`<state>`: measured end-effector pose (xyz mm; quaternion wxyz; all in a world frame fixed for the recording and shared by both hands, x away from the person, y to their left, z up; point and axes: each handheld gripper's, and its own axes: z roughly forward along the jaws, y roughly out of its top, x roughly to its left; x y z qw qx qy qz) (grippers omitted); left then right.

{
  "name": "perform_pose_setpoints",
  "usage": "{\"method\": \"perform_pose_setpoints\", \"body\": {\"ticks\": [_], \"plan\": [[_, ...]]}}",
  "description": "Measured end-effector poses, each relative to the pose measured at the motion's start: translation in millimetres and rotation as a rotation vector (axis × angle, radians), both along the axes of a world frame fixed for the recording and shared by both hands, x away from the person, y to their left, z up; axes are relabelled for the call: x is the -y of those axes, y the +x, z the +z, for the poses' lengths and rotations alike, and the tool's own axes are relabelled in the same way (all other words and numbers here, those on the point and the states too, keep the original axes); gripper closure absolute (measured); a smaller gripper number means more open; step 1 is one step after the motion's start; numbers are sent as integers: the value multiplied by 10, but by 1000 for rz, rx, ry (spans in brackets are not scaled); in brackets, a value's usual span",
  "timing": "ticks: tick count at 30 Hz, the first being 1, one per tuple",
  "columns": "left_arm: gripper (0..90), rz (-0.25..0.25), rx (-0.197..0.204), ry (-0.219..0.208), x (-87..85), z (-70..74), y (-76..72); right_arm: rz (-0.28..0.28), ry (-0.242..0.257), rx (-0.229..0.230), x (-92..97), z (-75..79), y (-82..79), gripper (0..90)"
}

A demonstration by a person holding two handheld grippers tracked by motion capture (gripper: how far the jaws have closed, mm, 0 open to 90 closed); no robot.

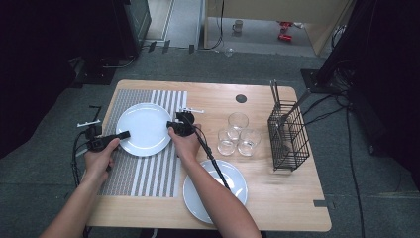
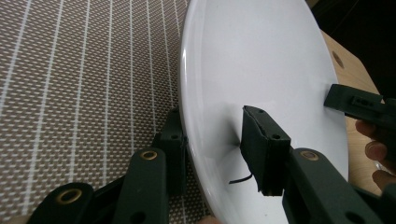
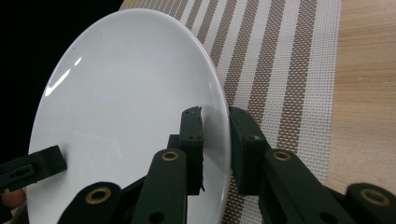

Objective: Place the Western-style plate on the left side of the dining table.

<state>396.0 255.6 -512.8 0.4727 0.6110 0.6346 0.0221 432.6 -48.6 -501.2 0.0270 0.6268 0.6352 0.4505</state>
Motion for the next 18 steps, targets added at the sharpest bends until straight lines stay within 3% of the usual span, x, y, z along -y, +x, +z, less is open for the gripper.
{"method": "perform_pose_setpoints", "body": {"ticks": [7, 10, 18], "plan": [[620, -4, 9, 47, 79, 30, 78, -21, -11, -9, 27, -5, 72, 760], [612, 0, -5, 50, 96, -14, 98, -23, -35, -8, 22, -18, 87, 757], [603, 21, 10, 70, 101, -19, 100, -13, -53, -27, -10, -49, 114, 748]]}}
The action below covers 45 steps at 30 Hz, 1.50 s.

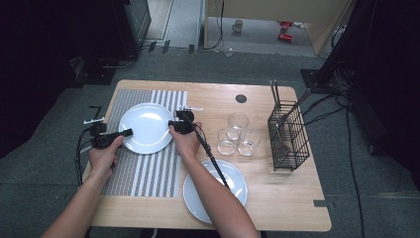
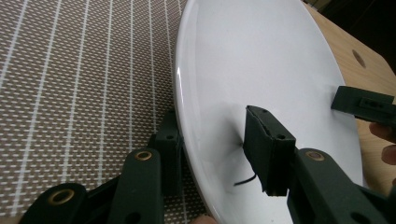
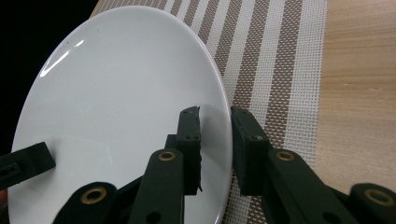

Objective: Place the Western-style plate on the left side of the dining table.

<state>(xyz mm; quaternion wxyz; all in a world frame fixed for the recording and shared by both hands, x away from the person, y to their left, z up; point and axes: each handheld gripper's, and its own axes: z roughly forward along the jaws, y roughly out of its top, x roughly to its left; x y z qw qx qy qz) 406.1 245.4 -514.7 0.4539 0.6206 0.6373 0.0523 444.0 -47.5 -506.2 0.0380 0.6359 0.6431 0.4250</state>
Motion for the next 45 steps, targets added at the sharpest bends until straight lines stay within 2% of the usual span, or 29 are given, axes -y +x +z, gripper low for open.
{"method": "perform_pose_setpoints", "body": {"ticks": [5, 11, 26, 30, 37, 38, 42, 45], "plan": [[600, 12, 7, 10, 5, -2, 2, 5, -25, -6, -42, -10, 24, 733], [583, 18, 15, 50, 42, 13, 2, 5, -32, -19, -62, -42, 44, 710], [528, 28, 26, 127, 116, 40, -14, 56, -87, 10, -76, -37, 30, 677], [525, 29, 25, 137, 124, 46, -13, 70, -86, 5, -54, -31, 25, 673], [534, 61, 14, 137, 106, 58, -5, 81, -79, 3, -59, -21, 21, 677], [521, 65, 16, 146, 108, 61, -1, 85, -75, 16, -79, -20, 14, 677], [494, 67, 19, 175, 118, 69, -3, 89, -88, 20, -92, -19, 8, 676], [469, 70, 22, 211, 129, 77, -19, 103, -111, 35, -120, -21, -8, 674]]}}
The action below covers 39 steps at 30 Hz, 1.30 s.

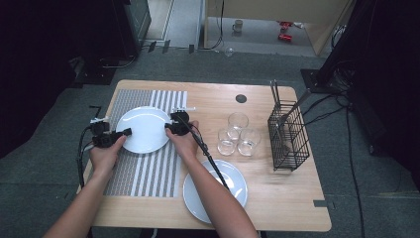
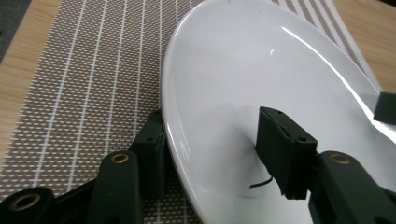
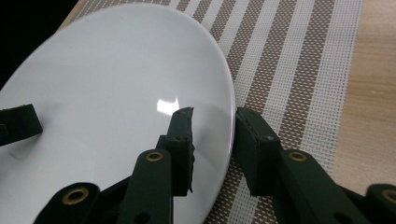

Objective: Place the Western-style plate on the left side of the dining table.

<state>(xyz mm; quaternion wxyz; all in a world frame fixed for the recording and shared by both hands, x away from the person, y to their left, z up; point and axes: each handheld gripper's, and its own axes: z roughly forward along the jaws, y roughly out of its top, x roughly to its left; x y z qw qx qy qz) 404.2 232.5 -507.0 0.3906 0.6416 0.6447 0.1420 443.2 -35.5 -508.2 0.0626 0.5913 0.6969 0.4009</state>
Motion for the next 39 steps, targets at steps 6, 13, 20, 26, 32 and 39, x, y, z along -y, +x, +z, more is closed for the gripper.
{"method": "perform_pose_setpoints", "body": {"ticks": [6, 13, 20, 26, 32, 39], "plan": [[439, 7, -14, 60, 34, 25, 3, 5, 0, 25, 11, 61, -17, 668], [342, 25, -15, 108, 60, 29, -9, 43, -31, 26, 11, 76, -38, 667], [287, 42, -17, 112, 26, 33, -51, 59, -55, 46, 26, 108, -66, 681], [245, 29, 15, 102, 28, 106, -135, 46, -98, 152, 44, 212, -134, 561], [181, 20, 56, 85, 40, 176, -214, 66, -48, 180, 69, 347, -240, 420], [153, -5, 79, 86, 92, 238, -334, 83, -62, 206, 95, 515, -404, 227]]}}
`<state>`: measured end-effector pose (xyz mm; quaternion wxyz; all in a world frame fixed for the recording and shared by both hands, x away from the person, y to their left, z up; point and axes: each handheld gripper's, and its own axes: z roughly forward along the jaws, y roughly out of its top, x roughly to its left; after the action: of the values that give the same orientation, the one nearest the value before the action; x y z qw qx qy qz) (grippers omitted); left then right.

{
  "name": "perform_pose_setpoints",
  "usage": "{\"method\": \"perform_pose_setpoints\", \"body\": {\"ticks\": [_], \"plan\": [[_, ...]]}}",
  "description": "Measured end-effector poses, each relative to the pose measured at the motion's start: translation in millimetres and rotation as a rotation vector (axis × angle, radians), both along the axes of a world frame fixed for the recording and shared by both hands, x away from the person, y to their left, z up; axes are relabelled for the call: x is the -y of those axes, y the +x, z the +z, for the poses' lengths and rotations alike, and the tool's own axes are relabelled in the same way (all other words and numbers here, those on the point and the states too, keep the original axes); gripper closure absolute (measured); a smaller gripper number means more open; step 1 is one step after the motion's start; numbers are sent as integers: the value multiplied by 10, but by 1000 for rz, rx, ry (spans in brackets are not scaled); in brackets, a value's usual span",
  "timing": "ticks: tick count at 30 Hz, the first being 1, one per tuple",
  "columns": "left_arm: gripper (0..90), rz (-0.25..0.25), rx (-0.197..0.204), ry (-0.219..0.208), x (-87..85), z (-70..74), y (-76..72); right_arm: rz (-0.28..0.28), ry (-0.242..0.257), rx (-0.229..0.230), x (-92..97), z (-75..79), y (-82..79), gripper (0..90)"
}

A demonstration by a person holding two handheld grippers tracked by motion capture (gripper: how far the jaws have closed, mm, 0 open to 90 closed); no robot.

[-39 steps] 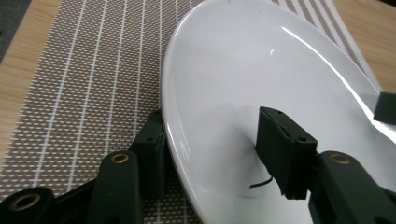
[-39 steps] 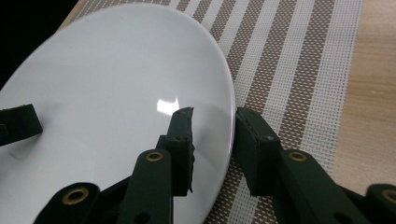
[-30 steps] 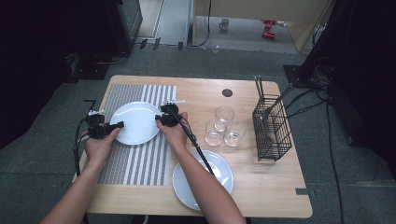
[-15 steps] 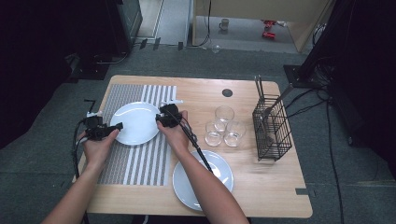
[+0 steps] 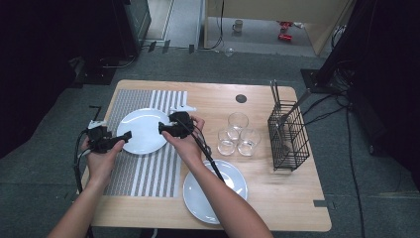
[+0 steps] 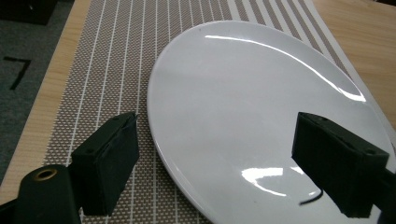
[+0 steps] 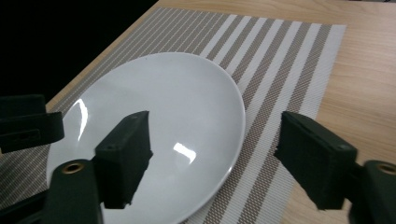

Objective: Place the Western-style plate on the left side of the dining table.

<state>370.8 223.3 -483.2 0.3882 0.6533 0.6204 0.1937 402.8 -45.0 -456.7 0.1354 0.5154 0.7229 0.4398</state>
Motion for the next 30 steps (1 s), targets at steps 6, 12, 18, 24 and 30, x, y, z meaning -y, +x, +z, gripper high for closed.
{"method": "perform_pose_setpoints", "body": {"ticks": [6, 12, 18, 24, 30], "plan": [[153, -8, 17, -29, 1, 48, -103, -48, -43, 1, 76, 66, -91, 0], [153, -22, 25, -22, 44, 79, -183, -14, -59, 26, 131, 93, -207, 0], [153, -35, 18, -27, 102, 123, -296, 8, -66, 29, 171, 149, -379, 0], [153, -53, 37, -28, 146, 200, -414, 47, -85, 53, 144, 211, -563, 0], [153, -81, 42, -24, 213, 263, -570, 69, -104, 86, 122, 254, -749, 0]]}}
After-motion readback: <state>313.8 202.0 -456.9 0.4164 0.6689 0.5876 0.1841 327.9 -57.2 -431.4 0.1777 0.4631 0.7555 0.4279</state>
